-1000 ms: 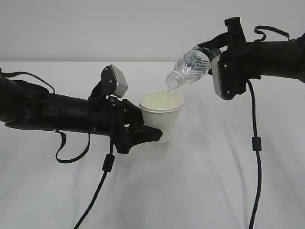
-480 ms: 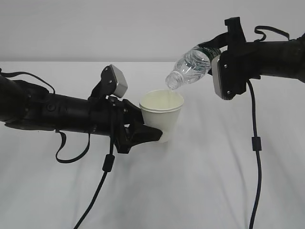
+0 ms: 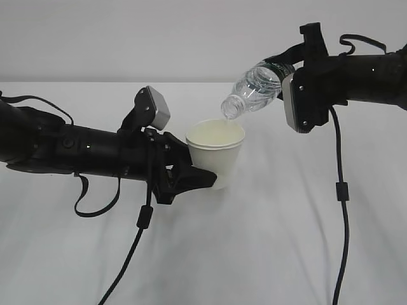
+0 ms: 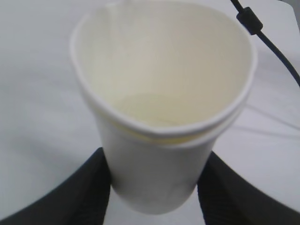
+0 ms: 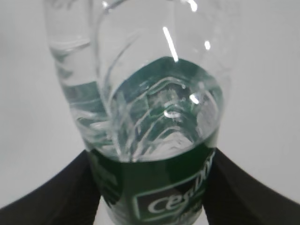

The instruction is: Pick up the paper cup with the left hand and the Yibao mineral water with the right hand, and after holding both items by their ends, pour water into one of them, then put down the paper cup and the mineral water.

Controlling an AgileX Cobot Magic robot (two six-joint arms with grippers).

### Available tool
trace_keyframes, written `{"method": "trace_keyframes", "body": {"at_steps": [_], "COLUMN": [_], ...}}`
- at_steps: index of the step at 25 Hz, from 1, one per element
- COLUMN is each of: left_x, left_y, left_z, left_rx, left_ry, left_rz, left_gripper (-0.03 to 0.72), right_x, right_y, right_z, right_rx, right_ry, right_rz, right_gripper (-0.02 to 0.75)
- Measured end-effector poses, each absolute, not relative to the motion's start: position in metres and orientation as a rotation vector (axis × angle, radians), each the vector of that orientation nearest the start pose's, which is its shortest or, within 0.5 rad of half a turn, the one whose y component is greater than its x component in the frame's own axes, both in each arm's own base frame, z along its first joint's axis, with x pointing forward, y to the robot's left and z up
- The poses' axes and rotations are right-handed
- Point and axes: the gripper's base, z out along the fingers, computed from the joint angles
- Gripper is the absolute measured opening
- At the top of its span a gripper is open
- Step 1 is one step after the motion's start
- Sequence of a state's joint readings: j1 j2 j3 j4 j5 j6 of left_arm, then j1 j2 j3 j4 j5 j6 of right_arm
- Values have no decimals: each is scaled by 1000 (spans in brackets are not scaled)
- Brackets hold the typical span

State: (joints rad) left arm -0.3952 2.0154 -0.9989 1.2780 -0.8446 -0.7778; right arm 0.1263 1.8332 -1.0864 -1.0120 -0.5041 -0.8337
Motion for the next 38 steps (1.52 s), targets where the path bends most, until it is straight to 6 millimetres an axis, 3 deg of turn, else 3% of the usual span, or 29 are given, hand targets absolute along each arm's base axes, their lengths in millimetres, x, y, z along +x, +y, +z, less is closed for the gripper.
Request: {"method": "trace_keyframes", "body": {"at_steps": [38], "left_x": [323], "left_y": [-205], "left_z": [138], "left_rx": [1151], "left_ry": [1743], "left_rz": [-883], "left_gripper": [393], "right_x": [392], "right_y": [87], "right_z": [219], "right_rx": [-1760], "right_ry": [898], "right_rz": [-698], "right_gripper": [456]}}
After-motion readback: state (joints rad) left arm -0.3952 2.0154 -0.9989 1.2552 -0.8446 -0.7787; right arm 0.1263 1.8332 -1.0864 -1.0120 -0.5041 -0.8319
